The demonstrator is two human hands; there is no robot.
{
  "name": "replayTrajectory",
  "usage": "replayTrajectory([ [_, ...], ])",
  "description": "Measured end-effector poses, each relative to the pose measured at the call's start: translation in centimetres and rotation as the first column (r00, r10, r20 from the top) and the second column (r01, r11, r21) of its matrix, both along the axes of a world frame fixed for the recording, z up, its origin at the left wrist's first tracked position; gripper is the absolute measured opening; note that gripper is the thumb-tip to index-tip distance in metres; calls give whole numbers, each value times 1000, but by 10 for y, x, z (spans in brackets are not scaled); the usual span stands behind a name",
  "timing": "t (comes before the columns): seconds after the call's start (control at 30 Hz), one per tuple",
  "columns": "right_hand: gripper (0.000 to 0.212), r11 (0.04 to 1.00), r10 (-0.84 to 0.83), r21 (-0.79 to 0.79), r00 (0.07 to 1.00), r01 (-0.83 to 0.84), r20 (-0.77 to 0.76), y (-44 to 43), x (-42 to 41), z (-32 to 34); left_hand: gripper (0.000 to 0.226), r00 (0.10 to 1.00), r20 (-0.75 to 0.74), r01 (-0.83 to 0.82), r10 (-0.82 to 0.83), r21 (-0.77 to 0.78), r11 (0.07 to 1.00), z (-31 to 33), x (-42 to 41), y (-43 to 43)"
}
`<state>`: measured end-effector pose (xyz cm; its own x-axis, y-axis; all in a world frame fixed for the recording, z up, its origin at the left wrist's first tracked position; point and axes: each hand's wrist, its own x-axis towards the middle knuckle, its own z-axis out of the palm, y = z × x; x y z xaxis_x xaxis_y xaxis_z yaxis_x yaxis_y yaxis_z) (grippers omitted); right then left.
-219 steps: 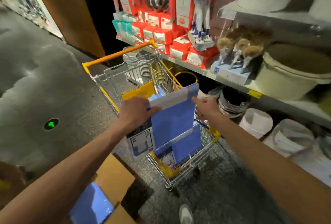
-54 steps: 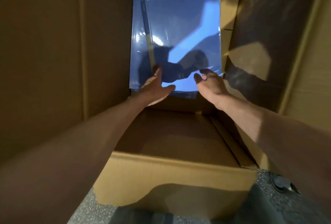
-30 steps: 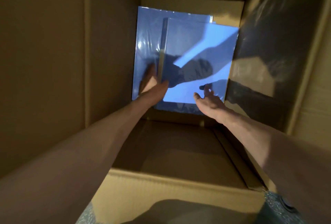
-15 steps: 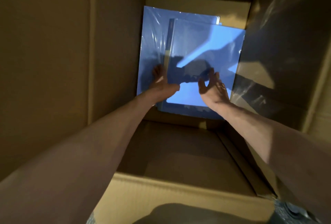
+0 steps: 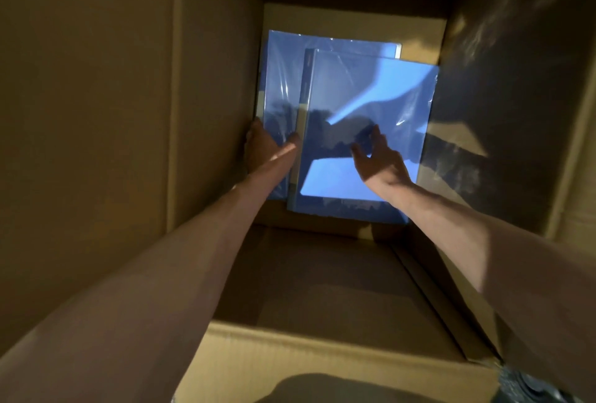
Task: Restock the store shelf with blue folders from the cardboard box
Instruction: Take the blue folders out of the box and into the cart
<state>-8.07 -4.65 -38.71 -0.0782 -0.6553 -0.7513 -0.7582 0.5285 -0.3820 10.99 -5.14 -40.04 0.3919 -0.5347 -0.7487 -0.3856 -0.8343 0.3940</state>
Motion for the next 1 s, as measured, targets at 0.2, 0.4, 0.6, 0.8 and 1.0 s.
replayTrajectory([
  [0.2, 62, 993, -43, 109, 999, 41, 19, -2, -1, -2, 56, 994, -112, -13, 11, -20, 1000, 3, -12, 8],
  [0.4, 55, 963, -248, 131, 965, 236, 85, 1, -9, 21, 64, 982, -182, 37, -38, -7, 999, 24, -44, 3],
  [0.6, 41, 959, -284, 64, 939, 277, 193, 11, -15, 97, 52, 979, -87, 175, -182, -83, 981, 82, -58, -22],
  [0.8, 42, 985, -165, 76, 967, 153, 196, 11, -33, 219, 43, 971, 3, 238, -239, -60, 969, 187, -72, -45],
  [1.0, 39, 999, -21, 42, 928, 6, 373, 0, -44, 363, 48, 995, 55, 87, -85, -38, 996, 325, -84, -40],
])
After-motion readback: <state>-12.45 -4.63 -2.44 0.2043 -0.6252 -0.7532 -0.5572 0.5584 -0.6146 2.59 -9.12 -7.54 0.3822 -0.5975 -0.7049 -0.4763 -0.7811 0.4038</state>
